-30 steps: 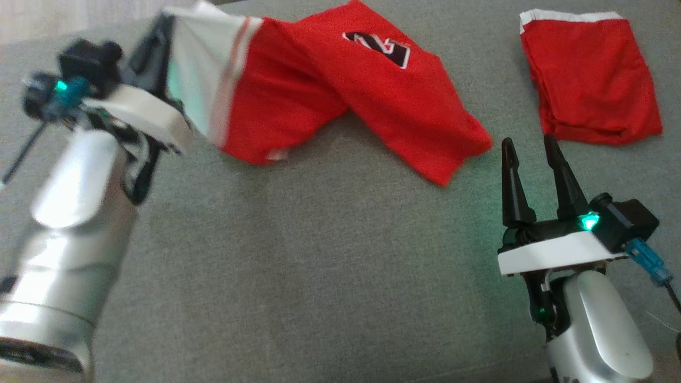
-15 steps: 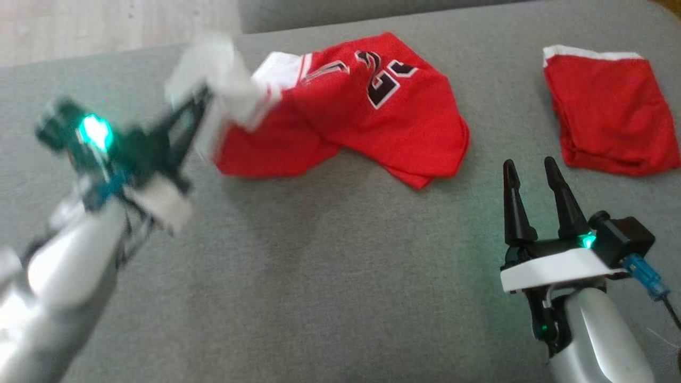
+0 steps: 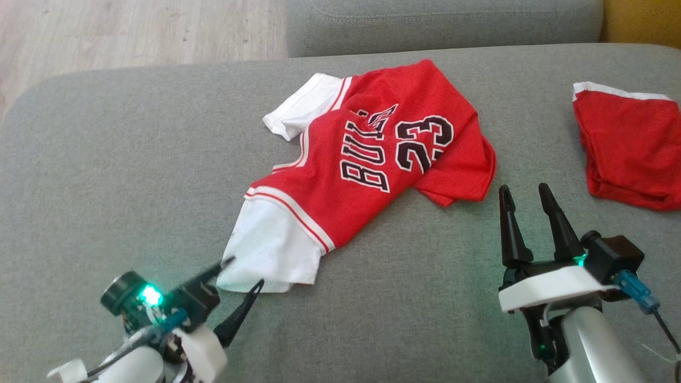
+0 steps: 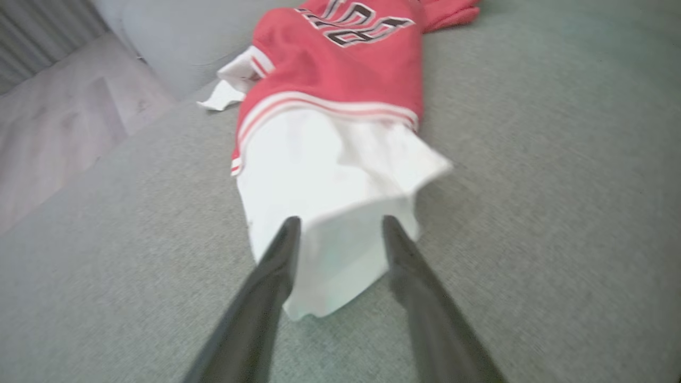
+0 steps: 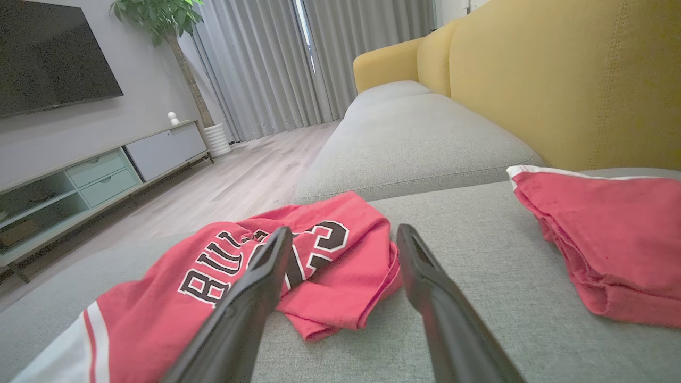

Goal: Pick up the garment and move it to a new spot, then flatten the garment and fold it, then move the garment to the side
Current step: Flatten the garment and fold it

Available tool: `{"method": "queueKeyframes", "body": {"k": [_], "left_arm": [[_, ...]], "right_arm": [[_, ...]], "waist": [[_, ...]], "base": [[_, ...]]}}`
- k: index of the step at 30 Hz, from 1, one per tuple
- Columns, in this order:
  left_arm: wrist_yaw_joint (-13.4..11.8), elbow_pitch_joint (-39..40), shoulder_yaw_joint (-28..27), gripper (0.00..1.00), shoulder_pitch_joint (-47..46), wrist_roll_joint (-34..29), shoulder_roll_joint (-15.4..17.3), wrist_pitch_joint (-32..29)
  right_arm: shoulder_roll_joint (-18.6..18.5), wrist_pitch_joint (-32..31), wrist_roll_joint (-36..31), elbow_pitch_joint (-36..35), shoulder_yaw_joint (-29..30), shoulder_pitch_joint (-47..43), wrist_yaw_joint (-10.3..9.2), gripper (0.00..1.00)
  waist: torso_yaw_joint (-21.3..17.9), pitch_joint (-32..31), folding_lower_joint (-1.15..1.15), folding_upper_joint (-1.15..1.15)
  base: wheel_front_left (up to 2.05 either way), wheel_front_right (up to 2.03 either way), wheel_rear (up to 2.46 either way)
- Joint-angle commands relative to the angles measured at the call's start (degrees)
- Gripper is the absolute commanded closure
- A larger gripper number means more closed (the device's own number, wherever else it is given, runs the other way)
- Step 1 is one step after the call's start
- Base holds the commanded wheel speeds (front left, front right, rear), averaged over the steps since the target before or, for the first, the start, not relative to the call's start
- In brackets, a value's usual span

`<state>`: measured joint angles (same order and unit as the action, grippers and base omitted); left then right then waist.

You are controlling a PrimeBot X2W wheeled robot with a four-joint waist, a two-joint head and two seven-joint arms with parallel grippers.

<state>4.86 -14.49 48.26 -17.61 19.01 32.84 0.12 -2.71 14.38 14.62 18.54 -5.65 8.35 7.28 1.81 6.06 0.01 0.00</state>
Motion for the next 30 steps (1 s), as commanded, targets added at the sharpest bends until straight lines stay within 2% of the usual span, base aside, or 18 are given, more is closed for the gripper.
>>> {"method": "queueKeyframes", "body": {"k": [1, 2, 3, 6, 10, 13, 17, 24, 30], "left_arm": [[-1.7, 1.41, -3.68, 0.0, -2.64, 0.95, 0.99, 0.36], [-2.82, 1.59, -4.49, 0.0, -2.38, 1.6, 0.43, 0.92], [-5.37, 2.05, -6.67, 0.0, -2.02, 3.11, -0.8, 2.58], [-9.15, 3.03, -10.87, 0.0, -1.35, 6.17, -2.88, 6.47], [-13.32, 5.42, -16.56, 0.0, 0.31, 10.59, -6.39, 12.08], [-15.4, 7.24, -20.03, 0.0, 1.73, 12.79, -9.66, 14.11], [-15.43, 7.65, -22.48, 0.0, 3.32, 13.25, -13.14, 14.79], [-12.2, 6.78, -24.22, 0.0, 3.75, 9.92, -16.29, 14.86], [-9.89, 5.54, -26.01, 0.0, 3.55, 7.87, -18.9, 14.87]], "right_arm": [[-0.17, 0.62, -0.23, -1.46, -1.56, 1.08, 0.21, 0.0], [-0.17, 0.62, -0.27, -1.44, -1.58, 1.04, 0.21, 0.0], [-0.17, 0.62, -0.56, -1.4, -1.65, 0.94, 0.21, 0.0], [-0.17, 0.62, -1.76, -0.76, -2.54, 0.84, 0.21, 0.0], [-0.17, 0.62, -4.58, 1.38, -3.74, 0.97, 0.21, 0.0], [-0.17, 0.53, -6.71, 3.73, -3.9, 1.61, 0.21, 0.0], [-0.17, -0.79, -8.57, 6.53, -4.2, 3.35, 0.21, 0.0], [-0.17, -5.59, -6.2, 13.61, -6.22, 7.99, 0.21, 0.0], [-0.17, -6.2, -6.33, 20.21, -5.7, 12.55, 0.21, 0.0]], "waist": [[0.17, -0.3, -0.01, 0.0], [0.23, -0.4, -0.01, 0.0], [0.29, -0.53, -0.01, 0.0], [0.27, -0.49, -0.01, 0.0], [0.58, -0.06, -0.01, 0.0], [1.29, 0.26, -0.01, 0.0], [2.45, 0.91, -0.01, 0.0], [4.74, 2.34, -0.01, 0.0], [6.31, 3.39, -0.01, 0.0]], "base": [[0.0, 0.0, 0.0], [0.0, 0.0, 0.0], [0.0, 0.0, 0.0], [0.0, 0.0, 0.0], [0.0, 0.0, 0.0], [0.0, 0.0, 0.0], [0.0, 0.0, 0.0], [0.0, 0.0, 0.0], [0.0, 0.0, 0.0]]}}
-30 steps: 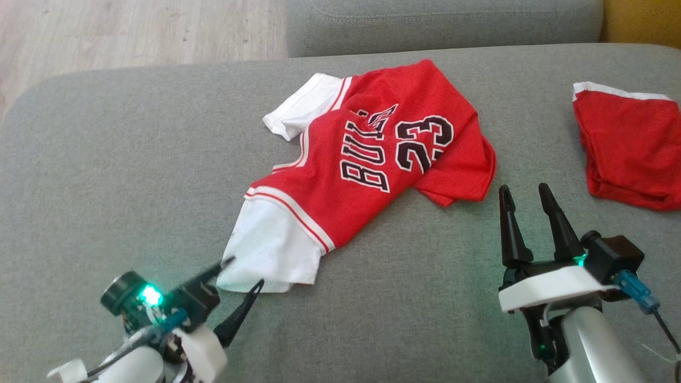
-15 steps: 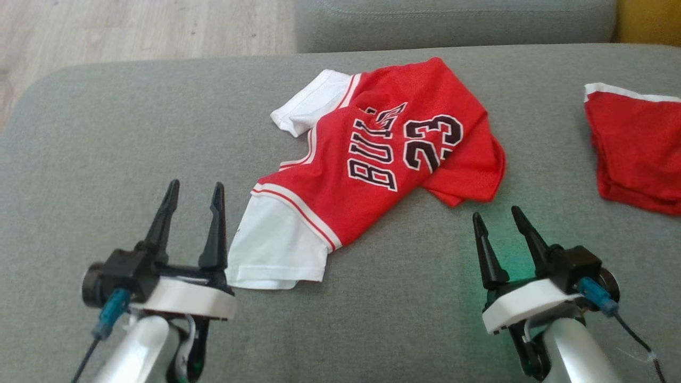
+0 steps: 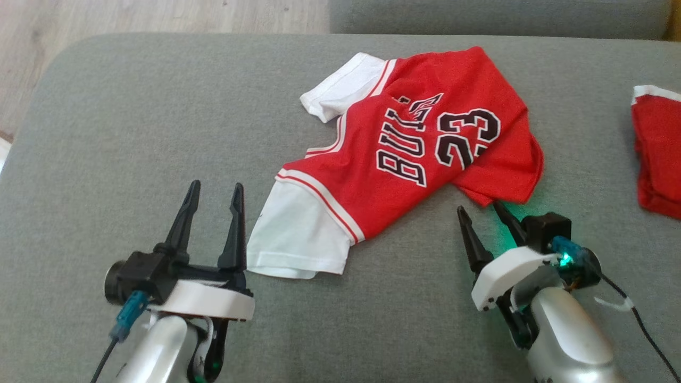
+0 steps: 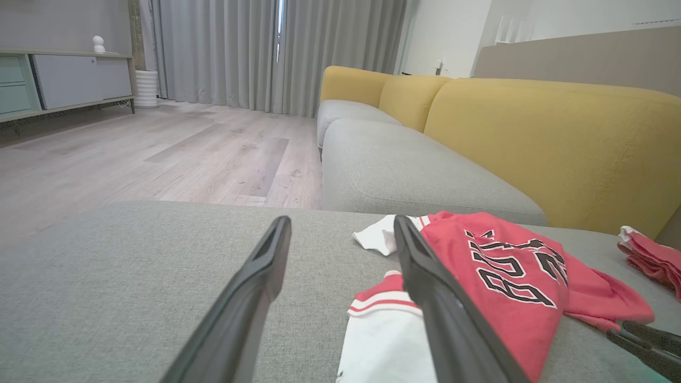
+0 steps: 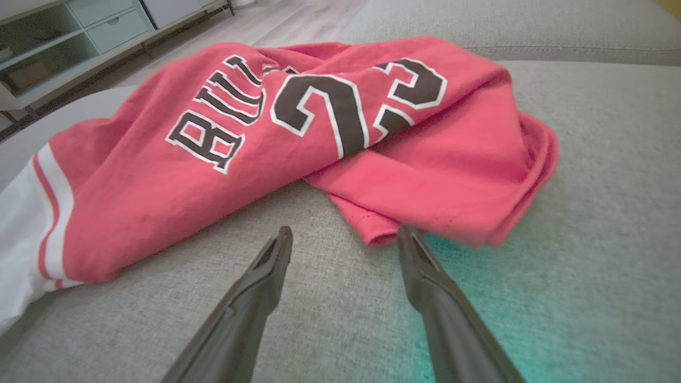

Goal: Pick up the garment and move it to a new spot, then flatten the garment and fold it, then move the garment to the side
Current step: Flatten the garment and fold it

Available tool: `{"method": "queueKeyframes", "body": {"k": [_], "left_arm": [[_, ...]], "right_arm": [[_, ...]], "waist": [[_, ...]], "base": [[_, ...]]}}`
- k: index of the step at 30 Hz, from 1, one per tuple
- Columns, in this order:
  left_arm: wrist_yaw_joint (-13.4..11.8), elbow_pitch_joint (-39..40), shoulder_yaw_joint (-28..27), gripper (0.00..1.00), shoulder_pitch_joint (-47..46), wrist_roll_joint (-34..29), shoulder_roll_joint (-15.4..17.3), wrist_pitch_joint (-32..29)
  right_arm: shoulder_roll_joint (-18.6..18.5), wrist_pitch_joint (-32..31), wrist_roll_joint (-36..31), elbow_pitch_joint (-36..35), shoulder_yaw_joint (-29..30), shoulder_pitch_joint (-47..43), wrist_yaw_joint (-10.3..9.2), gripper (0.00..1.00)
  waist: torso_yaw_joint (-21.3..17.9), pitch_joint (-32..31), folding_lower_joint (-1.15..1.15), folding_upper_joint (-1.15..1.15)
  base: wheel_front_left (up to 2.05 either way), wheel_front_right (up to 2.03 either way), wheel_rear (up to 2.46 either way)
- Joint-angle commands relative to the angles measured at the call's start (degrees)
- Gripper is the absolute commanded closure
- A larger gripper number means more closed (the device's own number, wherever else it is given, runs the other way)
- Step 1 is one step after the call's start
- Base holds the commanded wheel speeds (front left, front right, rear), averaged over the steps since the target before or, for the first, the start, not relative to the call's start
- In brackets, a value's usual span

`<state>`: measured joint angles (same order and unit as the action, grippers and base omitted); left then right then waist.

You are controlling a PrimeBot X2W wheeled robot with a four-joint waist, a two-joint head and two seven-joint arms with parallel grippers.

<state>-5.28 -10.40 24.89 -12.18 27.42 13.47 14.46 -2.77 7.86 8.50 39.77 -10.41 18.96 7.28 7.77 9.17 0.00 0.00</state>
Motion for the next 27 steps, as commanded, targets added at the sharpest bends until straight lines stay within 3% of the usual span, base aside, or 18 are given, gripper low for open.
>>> {"method": "queueKeyframes", "body": {"k": [1, 14, 15, 16, 17, 27], "left_arm": [[0.63, 1.18, -2.89, 0.0, -1.9, -0.83, 0.09, 0.53], [3.92, -1.06, -5.9, 0.0, -2.13, -3.73, -2.84, 0.53], [4.11, -1.18, -6.12, 0.0, -2.12, -3.94, -3.01, 0.53], [4.29, -1.29, -6.34, 0.0, -2.1, -4.14, -3.17, 0.53], [4.45, -1.39, -6.59, 0.0, -2.06, -4.34, -3.3, 0.53], [5.66, -2.22, -9.74, 0.0, -0.63, -5.73, -4.09, 0.53]], "right_arm": [[-0.1, 0.55, -0.35, -0.04, -0.79, 2.54, 0.21, 0.0], [-0.1, 2.74, -1.16, 9.23, -0.64, 7.7, 0.21, 0.0], [-0.1, 2.75, -1.34, 9.94, -0.68, 8.07, 0.21, 0.07], [-0.1, 2.82, -1.58, 10.58, -0.81, 8.45, 0.21, 0.68], [-0.1, 3.02, -2.01, 11.15, -0.89, 8.84, 0.21, 1.0], [-0.11, 6.32, -4.51, 11.0, 5.7, 7.98, 0.21, 1.0]], "waist": [[0.56, 0.36, 0.0, 0.0], [1.72, 1.54, 0.0, 0.0], [1.7, 1.57, 0.0, 0.0], [1.65, 1.6, 0.0, 0.0], [1.52, 1.58, 0.0, 0.0], [-3.24, -0.96, 0.0, 0.0]], "base": [[0.0, 0.0, 0.0], [0.0, 0.0, 0.0], [0.0, 0.0, 0.0], [0.0, 0.0, 0.0], [0.0, 0.0, 0.0], [0.0, 0.0, 0.0]]}}
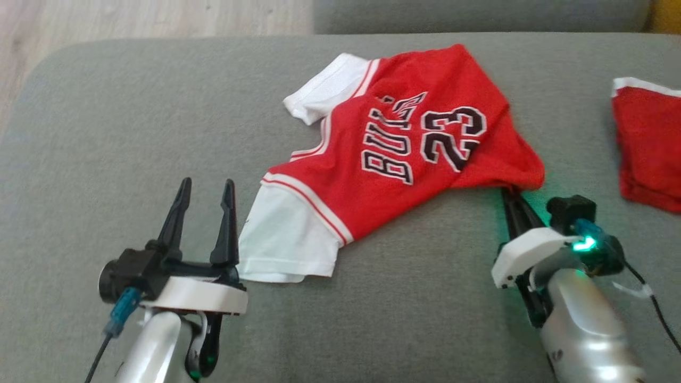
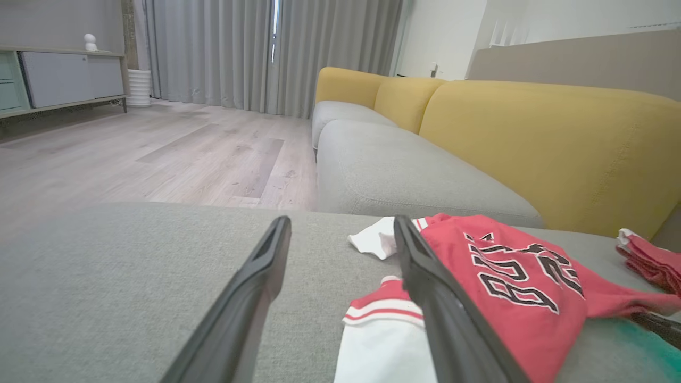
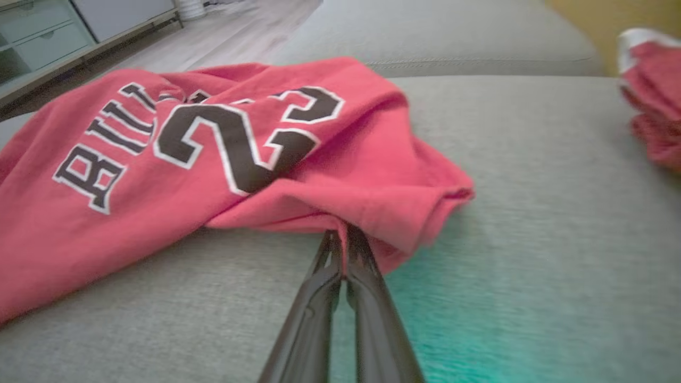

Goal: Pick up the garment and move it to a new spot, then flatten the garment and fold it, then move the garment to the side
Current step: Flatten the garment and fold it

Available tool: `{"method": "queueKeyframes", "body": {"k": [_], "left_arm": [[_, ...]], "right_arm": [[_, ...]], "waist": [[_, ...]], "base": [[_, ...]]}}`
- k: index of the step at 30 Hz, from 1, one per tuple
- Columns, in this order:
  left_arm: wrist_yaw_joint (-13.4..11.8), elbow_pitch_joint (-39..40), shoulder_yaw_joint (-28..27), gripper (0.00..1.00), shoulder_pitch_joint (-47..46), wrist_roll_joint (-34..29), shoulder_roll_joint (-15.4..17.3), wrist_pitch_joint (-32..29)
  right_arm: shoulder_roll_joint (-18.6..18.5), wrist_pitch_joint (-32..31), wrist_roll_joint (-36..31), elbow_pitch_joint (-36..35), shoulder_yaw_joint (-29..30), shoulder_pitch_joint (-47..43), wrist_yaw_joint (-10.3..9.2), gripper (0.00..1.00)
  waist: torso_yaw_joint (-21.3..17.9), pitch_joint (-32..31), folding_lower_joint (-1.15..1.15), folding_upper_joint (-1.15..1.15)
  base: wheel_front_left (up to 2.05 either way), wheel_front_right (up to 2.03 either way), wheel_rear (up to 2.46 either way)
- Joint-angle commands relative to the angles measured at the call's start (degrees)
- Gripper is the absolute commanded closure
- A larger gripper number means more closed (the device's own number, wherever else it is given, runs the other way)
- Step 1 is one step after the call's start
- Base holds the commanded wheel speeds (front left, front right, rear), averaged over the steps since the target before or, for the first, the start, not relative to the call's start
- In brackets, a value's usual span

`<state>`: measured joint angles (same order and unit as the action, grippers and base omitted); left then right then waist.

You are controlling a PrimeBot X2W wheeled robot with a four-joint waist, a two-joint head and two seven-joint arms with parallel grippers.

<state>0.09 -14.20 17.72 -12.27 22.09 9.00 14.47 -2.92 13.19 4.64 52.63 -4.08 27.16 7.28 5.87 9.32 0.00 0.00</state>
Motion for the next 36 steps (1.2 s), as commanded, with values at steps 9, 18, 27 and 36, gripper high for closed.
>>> {"method": "queueKeyframes", "body": {"k": [9, 18, 27, 36], "left_arm": [[1.23, 1.54, -4.73, 0.0, 1.98, -1.67, -1.2, 0.52], [2.25, 1.06, -5.98, 0.0, 4.04, -3.06, -2.61, 0.52], [2.94, 1.22, -6.79, 0.0, 5.11, -4.03, -3.51, 0.52], [3.71, 1.4, -7.06, 0.0, 5.23, -5.19, -3.81, 0.52]], "right_arm": [[-1.5, 0.34, -4.15, -10.49, 4.88, -9.1, 0.21, 1.0], [-2.46, -6.74, -4.44, -22.87, 5.99, -16.22, 0.21, 1.0], [-1.31, -8.34, -4.12, -33.63, 9.08, -20.52, 0.21, 0.0], [-0.02, -0.54, -0.87, -41.2, 5.83, -20.99, 0.21, 0.0]], "waist": [[-6.87, -4.69, 0.0, 0.0], [-9.18, -7.29, 0.0, 0.0], [-8.69, -8.74, 0.0, 0.0], [-6.78, -7.91, 0.0, 0.0]], "base": [[0.0, 0.0, 0.0], [0.0, 0.0, 0.0], [0.0, 0.0, 0.0], [0.0, 0.0, 0.0]]}}
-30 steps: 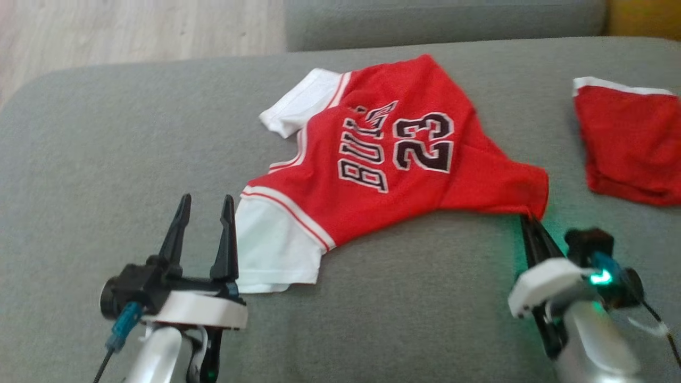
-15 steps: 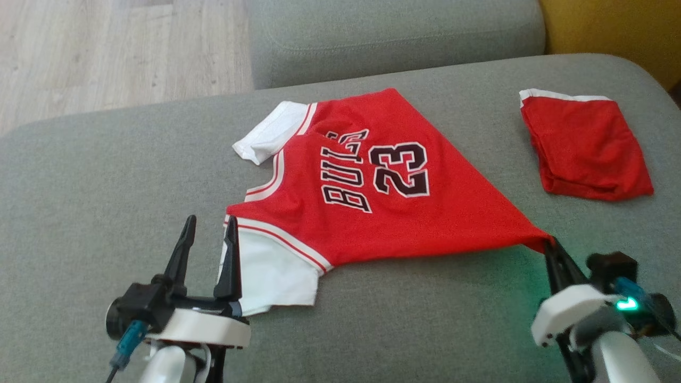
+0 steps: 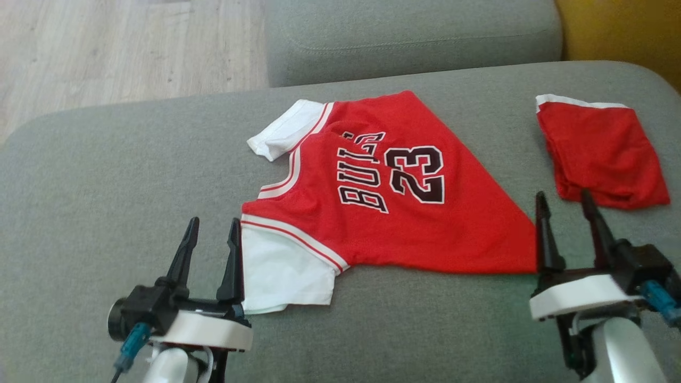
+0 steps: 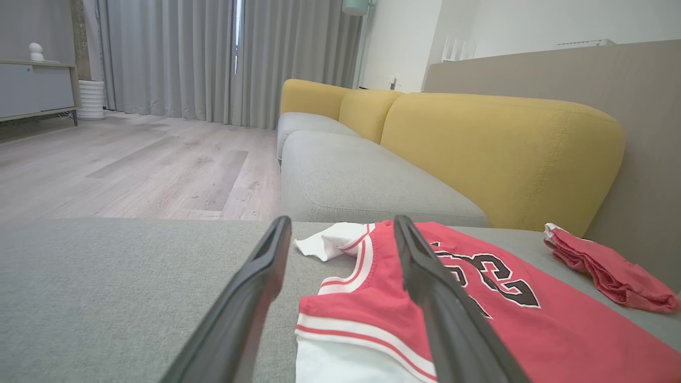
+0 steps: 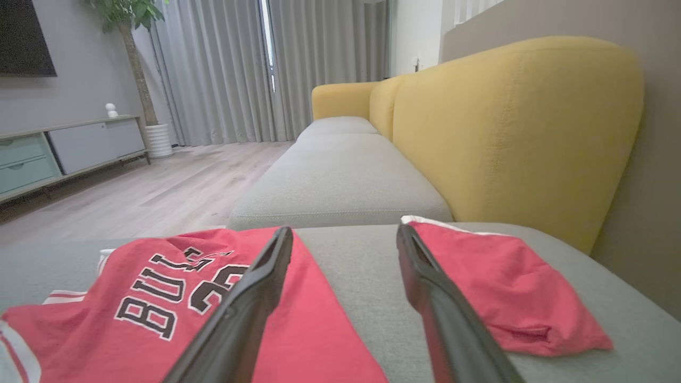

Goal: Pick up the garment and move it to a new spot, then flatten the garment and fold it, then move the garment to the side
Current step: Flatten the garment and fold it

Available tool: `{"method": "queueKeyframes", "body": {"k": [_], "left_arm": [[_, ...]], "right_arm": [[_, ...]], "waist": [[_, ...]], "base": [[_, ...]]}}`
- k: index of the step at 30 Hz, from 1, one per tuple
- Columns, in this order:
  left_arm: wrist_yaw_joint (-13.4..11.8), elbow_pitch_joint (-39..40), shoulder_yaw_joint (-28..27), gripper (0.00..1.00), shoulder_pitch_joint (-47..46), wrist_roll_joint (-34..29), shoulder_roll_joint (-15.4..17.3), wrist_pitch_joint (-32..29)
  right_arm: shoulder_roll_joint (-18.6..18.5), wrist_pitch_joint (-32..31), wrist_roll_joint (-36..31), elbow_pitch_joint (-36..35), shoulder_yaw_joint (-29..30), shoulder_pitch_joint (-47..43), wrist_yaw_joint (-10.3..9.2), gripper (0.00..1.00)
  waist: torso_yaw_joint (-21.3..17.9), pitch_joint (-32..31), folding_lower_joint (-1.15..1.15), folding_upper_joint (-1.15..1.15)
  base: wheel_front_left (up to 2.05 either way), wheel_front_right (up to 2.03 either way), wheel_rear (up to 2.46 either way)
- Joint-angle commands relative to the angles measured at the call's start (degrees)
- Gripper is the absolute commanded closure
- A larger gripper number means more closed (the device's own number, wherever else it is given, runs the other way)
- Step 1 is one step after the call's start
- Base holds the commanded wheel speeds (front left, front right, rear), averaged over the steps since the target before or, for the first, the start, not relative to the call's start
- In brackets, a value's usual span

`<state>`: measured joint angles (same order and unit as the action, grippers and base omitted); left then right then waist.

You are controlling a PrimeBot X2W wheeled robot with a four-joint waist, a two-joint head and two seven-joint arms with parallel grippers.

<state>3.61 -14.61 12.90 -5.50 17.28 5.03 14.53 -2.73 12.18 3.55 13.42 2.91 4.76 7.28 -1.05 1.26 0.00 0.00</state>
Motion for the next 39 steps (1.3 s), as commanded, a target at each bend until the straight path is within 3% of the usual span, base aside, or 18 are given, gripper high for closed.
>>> {"method": "queueKeyframes", "body": {"k": [1, 11, 22, 26, 39], "left_arm": [[0.4, 1.52, -2.2, 0.0, -1.65, -0.52, 0.13, 0.47], [1.13, -1.47, -1.56, 0.0, -1.65, -0.27, 0.07, -0.32], [-0.87, -8.93, 0.61, 0.0, -1.16, 0.65, 0.56, -14.95], [-2.57, -9.59, 0.68, 0.0, -1.26, 0.34, 1.09, -18.38], [-2.87, -9.45, 1.82, 0.0, -0.39, 2.33, 1.17, -26.51]], "right_arm": [[-0.18, 0.84, 1.21, -1.44, -2.55, 0.86, 0.21, 0.0], [-0.16, 2.21, 3.47, 1.01, -4.54, 0.64, 0.21, 0.0], [-0.15, 2.68, 4.39, 2.61, -4.54, 1.19, 0.21, 0.0], [-0.15, 2.75, 4.54, 2.98, -4.42, 1.3, 0.21, 0.0], [-0.15, 2.81, 5.07, 3.18, -4.22, 2.27, 0.21, 0.0]], "waist": [[0.56, 0.58, 0.0, 0.0], [0.89, 1.42, 0.0, 0.0], [0.46, 2.59, 0.0, 0.0], [0.46, 2.82, 0.0, 0.0], [0.12, 3.81, 0.0, 0.0]], "base": [[0.0, 0.0, 0.0], [0.0, 0.0, 0.0], [0.0, 0.0, 0.0], [0.0, 0.0, 0.0], [0.0, 0.0, 0.0]]}}
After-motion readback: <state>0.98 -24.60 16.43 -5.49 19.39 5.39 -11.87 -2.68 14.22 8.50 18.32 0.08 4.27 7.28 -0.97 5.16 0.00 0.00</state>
